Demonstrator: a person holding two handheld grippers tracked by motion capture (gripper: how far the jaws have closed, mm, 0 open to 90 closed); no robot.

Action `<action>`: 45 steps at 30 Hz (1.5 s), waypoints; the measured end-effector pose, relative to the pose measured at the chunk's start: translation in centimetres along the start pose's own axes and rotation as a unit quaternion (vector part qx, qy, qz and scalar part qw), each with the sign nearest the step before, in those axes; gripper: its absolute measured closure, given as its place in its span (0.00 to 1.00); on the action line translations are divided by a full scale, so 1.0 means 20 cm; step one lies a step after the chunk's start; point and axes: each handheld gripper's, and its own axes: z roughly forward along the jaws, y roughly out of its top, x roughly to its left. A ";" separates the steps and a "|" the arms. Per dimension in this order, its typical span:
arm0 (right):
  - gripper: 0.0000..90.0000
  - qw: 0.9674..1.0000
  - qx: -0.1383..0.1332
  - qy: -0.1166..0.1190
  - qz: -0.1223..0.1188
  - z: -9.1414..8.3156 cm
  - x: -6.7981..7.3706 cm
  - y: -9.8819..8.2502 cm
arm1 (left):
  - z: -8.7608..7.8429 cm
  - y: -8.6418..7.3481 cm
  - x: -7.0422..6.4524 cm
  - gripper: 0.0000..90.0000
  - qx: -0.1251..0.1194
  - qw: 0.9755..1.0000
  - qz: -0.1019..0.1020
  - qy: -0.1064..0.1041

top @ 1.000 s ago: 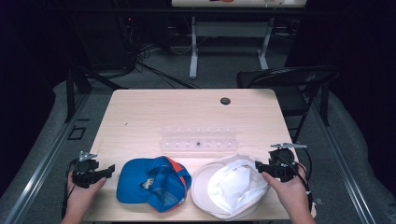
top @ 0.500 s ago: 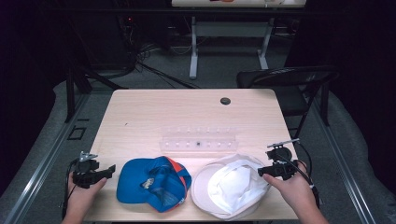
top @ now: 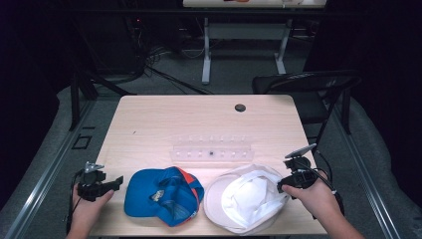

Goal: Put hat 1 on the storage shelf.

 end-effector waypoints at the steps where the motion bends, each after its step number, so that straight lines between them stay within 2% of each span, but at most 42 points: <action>1: 0.49 1.000 0.000 0.000 0.000 0.00 0.00 0.00 | 0.00 0.00 0.00 0.35 0.000 1.000 0.000 0.000; 2: 0.49 1.000 0.013 0.003 0.008 -0.01 -0.01 0.00 | 0.00 0.00 0.00 0.35 0.000 1.000 0.000 0.000; 3: 0.49 1.000 0.006 0.010 0.017 0.00 -0.01 -0.01 | 0.00 0.00 0.00 0.35 -0.001 1.000 0.000 0.000; 5: 0.50 0.999 0.026 0.011 0.019 0.00 -0.03 -0.01 | 0.00 0.00 0.00 0.35 -0.001 1.000 0.000 0.000; 7: 0.51 0.998 0.032 0.025 0.039 0.01 -0.04 -0.02 | 0.00 0.00 0.00 0.35 -0.001 1.000 0.000 -0.001; 12: 0.58 0.997 0.060 0.030 0.038 0.05 -0.05 -0.02 | 0.00 0.00 0.00 0.35 -0.002 1.000 0.000 0.002; 13: 0.60 0.997 0.052 0.037 0.046 0.06 -0.05 -0.03 | 0.00 0.00 0.00 0.35 -0.002 1.000 0.000 0.002; 15: 0.65 0.997 0.064 0.030 0.037 0.06 -0.05 -0.02 | 0.00 0.00 0.00 0.35 -0.001 1.000 0.000 0.002; 18: 0.73 0.997 0.067 0.030 0.038 0.07 -0.04 -0.02 | 0.00 0.00 0.00 0.35 -0.002 1.000 0.000 0.002; 20: 0.79 0.997 0.071 0.019 0.027 0.07 -0.03 -0.02 | 0.00 0.00 0.00 0.35 -0.002 1.000 -0.001 0.003; 24: 0.88 0.998 0.067 0.014 0.014 0.07 -0.02 -0.02 | 0.00 0.00 0.00 0.35 -0.002 1.000 -0.001 0.001; 30: 0.89 0.998 0.063 0.003 0.000 0.06 0.00 0.00 | 0.00 0.00 0.00 0.35 -0.002 1.000 -0.001 0.002; 35: 0.89 0.998 0.063 0.013 0.007 0.06 -0.01 0.01 | 0.00 0.00 0.00 0.35 -0.002 1.000 -0.003 0.001; 37: 0.89 0.998 0.068 0.017 0.003 0.06 -0.01 0.02 | 0.00 0.00 0.00 0.35 -0.002 1.000 -0.003 0.001; 38: 0.89 0.998 0.060 0.020 0.010 0.05 -0.01 0.03 | 0.00 0.00 0.01 0.35 -0.001 1.000 -0.003 0.000; 42: 0.89 0.998 0.063 0.022 0.009 0.04 -0.01 0.05 | 0.00 0.00 0.01 0.35 -0.001 1.000 -0.003 0.001; 43: 0.89 0.998 0.053 0.022 0.016 0.04 0.00 0.06 | 0.00 0.00 0.01 0.35 -0.001 1.000 -0.004 0.001; 45: 0.89 0.998 0.063 0.019 0.002 0.03 0.00 0.08 | 0.00 0.00 0.01 0.35 -0.002 1.000 -0.004 0.001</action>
